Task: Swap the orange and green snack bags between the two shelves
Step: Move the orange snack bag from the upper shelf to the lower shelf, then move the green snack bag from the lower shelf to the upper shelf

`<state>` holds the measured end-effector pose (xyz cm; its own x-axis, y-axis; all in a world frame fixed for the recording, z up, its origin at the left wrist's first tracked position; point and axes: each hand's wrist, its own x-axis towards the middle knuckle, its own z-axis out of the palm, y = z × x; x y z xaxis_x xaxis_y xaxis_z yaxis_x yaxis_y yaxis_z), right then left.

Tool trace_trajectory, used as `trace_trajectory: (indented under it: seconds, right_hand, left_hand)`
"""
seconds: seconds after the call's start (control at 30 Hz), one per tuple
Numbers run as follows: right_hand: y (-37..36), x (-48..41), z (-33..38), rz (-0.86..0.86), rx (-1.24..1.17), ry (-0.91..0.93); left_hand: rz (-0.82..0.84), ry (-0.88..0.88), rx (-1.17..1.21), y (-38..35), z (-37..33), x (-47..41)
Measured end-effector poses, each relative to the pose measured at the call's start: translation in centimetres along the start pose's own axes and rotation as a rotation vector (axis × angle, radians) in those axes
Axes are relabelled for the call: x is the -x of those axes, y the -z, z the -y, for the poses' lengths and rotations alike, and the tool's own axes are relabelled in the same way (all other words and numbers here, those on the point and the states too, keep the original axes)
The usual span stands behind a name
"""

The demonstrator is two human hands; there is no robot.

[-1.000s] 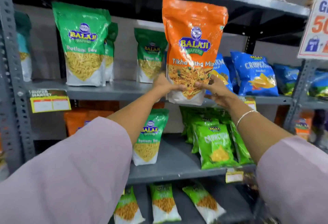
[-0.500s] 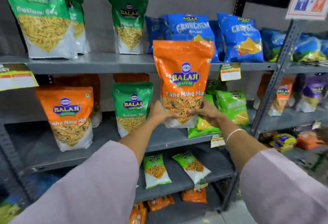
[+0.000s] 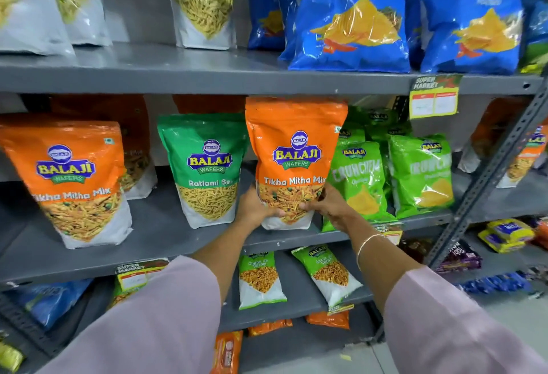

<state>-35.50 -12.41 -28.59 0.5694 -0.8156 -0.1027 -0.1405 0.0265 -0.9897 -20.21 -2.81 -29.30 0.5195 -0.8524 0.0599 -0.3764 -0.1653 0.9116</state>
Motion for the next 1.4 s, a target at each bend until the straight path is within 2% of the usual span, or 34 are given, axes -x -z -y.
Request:
trace_trajectory:
  seconds: [0.4,0.57,0.73,0.87,0.93,1.0,1.07,1.17,1.3,1.4]
  right_hand:
    - [0.0,-4.6,-2.8,0.026,0.026,-0.04]
    - [-0.3,-4.2,-1.9,0.059,0.025,-0.1]
    - [0.1,-3.3,0.3,0.1,0.216,-0.366]
    - [-0.7,-3.1,1.0,0.039,0.331,-0.55]
    - [-2.8,-2.9,2.1,0.163,0.355,-0.613]
    - [-5.4,-3.0,3.0,0.345,0.452,-0.604]
    - [-8.3,-3.5,3.1,0.383,0.461,-0.537]
    - [-12.1,-4.2,2.0,0.323,0.384,-0.422]
    - [-15.7,-5.1,0.2,0.25,0.341,-0.358]
    - [-16.6,-6.6,-1.4,0.174,0.175,-0.288]
  left_hand:
    - [-0.008,0.071,0.02,-2.1,3.7,-3.5]
    - [0.044,0.187,0.038,-2.0,3.3,-3.6]
    - [0.115,0.372,0.034,-0.4,1.8,-2.8]
    - [0.154,0.554,-0.01,3.4,2.4,-1.7]
    - [0.155,0.596,-0.069,6.0,3.1,-1.3]
    - [0.107,0.591,-0.083,8.7,4.1,-1.1]
    - [0.043,0.591,-0.089,11.4,5.4,-1.0]
    - [-0.016,0.581,-0.139,14.3,7.8,-1.5]
    - [-0.028,0.464,-0.062,15.6,9.9,-1.7]
    - [-0.038,0.385,-0.021,15.4,10.5,-2.3]
